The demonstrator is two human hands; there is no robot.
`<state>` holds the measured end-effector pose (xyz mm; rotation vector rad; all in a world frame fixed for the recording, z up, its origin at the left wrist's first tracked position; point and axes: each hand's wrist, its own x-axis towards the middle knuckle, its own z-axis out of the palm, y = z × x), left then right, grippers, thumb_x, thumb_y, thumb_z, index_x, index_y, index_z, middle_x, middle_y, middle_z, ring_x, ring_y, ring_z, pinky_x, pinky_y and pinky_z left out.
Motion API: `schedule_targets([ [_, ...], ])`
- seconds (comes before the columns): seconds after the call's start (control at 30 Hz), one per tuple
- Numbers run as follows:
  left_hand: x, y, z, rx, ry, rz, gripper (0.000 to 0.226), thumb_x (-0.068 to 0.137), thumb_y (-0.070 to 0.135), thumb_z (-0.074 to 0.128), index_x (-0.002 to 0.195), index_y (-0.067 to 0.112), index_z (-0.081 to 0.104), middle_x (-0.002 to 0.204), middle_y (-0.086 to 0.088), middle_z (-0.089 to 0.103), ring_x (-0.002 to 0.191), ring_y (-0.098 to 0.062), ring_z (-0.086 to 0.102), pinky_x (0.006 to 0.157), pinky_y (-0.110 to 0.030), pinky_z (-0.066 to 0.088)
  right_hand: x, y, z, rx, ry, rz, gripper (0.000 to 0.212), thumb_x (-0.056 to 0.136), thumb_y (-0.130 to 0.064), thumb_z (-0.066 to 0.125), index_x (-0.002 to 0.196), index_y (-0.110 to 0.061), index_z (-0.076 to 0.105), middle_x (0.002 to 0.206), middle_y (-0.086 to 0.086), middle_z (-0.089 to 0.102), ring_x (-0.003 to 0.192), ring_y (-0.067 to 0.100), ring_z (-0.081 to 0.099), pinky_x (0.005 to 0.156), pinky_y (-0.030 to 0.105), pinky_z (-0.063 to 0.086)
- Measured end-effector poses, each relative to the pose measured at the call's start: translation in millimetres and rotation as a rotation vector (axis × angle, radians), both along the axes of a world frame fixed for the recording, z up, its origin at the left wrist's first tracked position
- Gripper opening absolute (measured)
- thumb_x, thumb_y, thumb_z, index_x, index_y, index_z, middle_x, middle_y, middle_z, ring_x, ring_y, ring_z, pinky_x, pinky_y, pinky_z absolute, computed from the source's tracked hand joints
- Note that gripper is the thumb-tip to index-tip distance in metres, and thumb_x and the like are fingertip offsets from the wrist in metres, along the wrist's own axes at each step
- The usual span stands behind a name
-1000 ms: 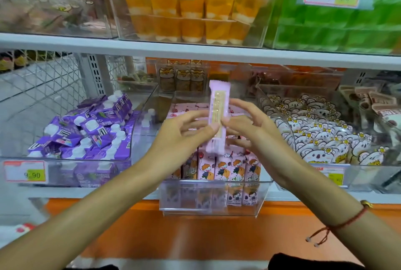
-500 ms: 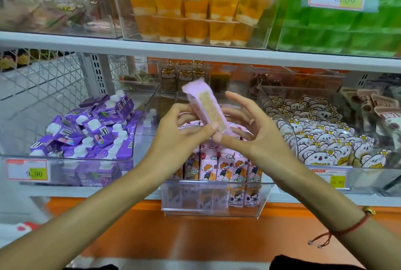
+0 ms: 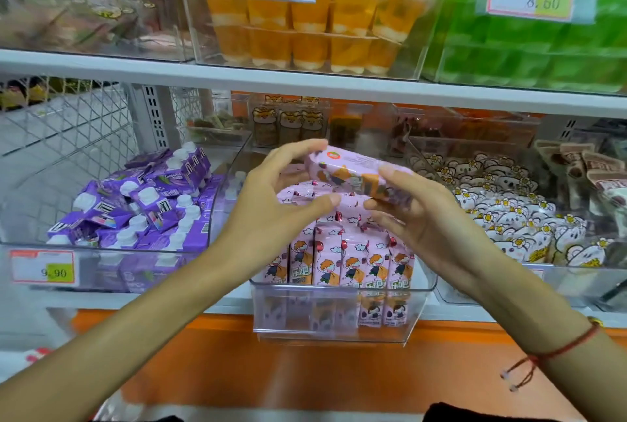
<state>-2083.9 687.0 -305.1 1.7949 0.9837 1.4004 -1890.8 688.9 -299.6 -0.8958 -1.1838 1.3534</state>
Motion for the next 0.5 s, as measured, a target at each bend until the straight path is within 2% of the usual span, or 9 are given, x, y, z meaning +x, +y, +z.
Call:
schedule_targets([
  [0.07,1.6,-1.2,-0.8,0.025,0.028,0.027,0.057,0.082,0.017,0.073,0.129,0.038,0.05,0.127,0.012,0.053,0.103,-0.001,0.062,0.082,-0.009,0.049,3.8,3.4,0.6,-0.041,0.082,-0.011,0.012,0.074,-0.032,0.067,0.077,-0.021,0.072,0.08,0.001,0.067,0.069,0.013,0.065,0.073,0.02,0.056],
  [0.17,2.2,0.7,1.8,0.077,0.037,0.068,0.048,0.084,0.021,0.07,0.126,0.038,0.052,0.117,0.016,0.055,0.089,0.003,0.064,0.077,-0.012,0.052,4.0,6.7,0.8,-0.048,0.107,-0.013,0.013,0.071,-0.035,0.071,0.068,-0.023,0.075,0.077,0.001,0.067,0.066,0.012,0.065,0.069,0.02,0.057],
  [0.23,0.6,4.0,2.4,0.077,0.062,0.079,0.038,0.085,0.022,0.069,0.12,0.034,0.057,0.119,0.013,0.057,0.09,0.004,0.063,0.079,-0.013,0.052,1.5,7.0,1.1,-0.036,0.068,-0.021,0.018,0.072,-0.04,0.071,0.074,-0.023,0.076,0.08,0.001,0.068,0.067,0.011,0.066,0.067,0.019,0.055],
  [0.27,-0.5,6.1,1.6,0.065,0.068,0.081,0.036,0.086,0.023,0.068,0.119,0.033,0.057,0.118,0.015,0.057,0.093,0.006,0.062,0.077,-0.01,0.051,-0.1,7.6,1.3,-0.023,0.041,-0.035,0.026,0.073,-0.044,0.069,0.085,-0.022,0.076,0.085,0.001,0.07,0.07,0.011,0.067,0.068,0.019,0.055],
  [0.33,-2.9,11.9,-0.6,0.023,0.027,0.08,0.033,0.087,0.021,0.066,0.117,0.028,0.054,0.111,0.017,0.059,0.092,0.006,0.064,0.075,-0.011,0.052,-1.3,10.4,1.8,0.006,-0.013,-0.114,0.055,0.071,-0.056,0.064,0.111,-0.018,0.064,0.099,0.002,0.071,0.078,0.014,0.07,0.072,0.023,0.056],
  [0.37,-4.4,15.6,-1.0,0.006,-0.011,0.087,0.032,0.088,0.018,0.066,0.116,0.025,0.052,0.107,0.016,0.06,0.088,0.003,0.066,0.074,-0.016,0.055,-1.7,11.5,2.3,0.026,-0.058,-0.174,0.06,0.073,-0.058,0.062,0.118,-0.018,0.057,0.101,0.002,0.071,0.082,0.016,0.071,0.073,0.026,0.057],
  [0.4,-6.5,20.5,-0.6,0.009,-0.033,0.111,0.032,0.088,0.015,0.066,0.115,0.023,0.05,0.105,0.015,0.061,0.084,0.001,0.066,0.074,-0.019,0.056,-2.4,12.6,1.7,0.056,-0.135,-0.239,0.057,0.078,-0.055,0.061,0.12,-0.018,0.052,0.101,0.002,0.071,0.085,0.018,0.071,0.075,0.029,0.057],
  [0.5,-12.2,41.5,3.3,0.046,0.006,0.183,0.033,0.089,0.011,0.064,0.116,0.023,0.049,0.108,0.006,0.063,0.087,-0.004,0.065,0.076,-0.022,0.056,-9.4,18.2,-4.5,0.279,-0.632,-0.377,0.028,0.093,-0.027,0.058,0.118,-0.026,0.046,0.103,-0.007,0.065,0.092,0.01,0.064,0.083,0.028,0.053],
])
